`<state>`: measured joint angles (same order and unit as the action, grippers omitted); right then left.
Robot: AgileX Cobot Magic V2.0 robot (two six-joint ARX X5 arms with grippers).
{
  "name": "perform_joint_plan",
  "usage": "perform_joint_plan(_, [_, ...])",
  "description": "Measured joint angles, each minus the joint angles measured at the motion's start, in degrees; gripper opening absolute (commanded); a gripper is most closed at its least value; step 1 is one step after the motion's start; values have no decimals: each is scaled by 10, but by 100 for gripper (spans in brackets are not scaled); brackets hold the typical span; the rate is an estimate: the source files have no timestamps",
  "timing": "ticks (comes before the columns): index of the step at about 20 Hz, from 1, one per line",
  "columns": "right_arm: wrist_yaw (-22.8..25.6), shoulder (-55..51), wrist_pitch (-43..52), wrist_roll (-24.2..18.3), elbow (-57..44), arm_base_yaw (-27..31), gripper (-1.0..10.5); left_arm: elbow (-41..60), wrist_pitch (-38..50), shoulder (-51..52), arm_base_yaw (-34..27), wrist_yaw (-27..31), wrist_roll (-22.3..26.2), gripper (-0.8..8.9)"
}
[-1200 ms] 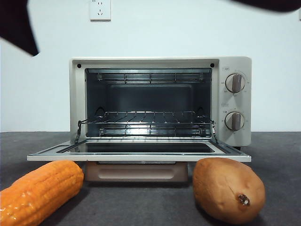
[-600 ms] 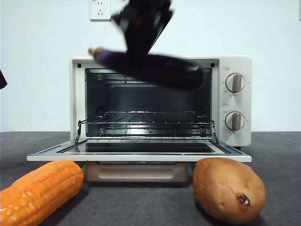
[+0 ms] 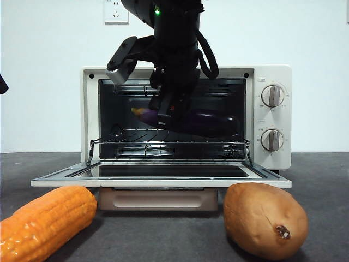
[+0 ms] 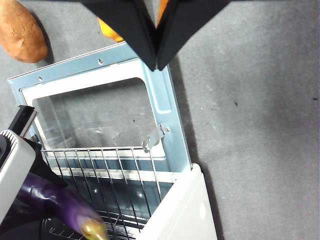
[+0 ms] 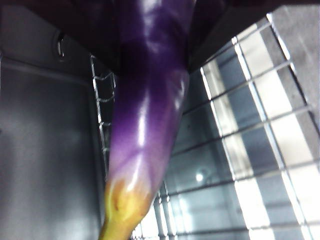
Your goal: Take the eggplant from the table,put the eggplant in the oven
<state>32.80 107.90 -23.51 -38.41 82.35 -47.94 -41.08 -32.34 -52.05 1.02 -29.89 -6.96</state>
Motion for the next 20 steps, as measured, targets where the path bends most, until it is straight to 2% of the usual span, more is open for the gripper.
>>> perform_joint_plan(6, [-5,9,5,28,0,0,268,0,0,0,0,0,0,4])
perform_joint_plan(14, [3,12,3,42,0,-7,271,0,0,0,0,0,0,4])
perform_joint_plan(20, [4,11,0,43,15,-34,270,0,9,0,0,0,0,4])
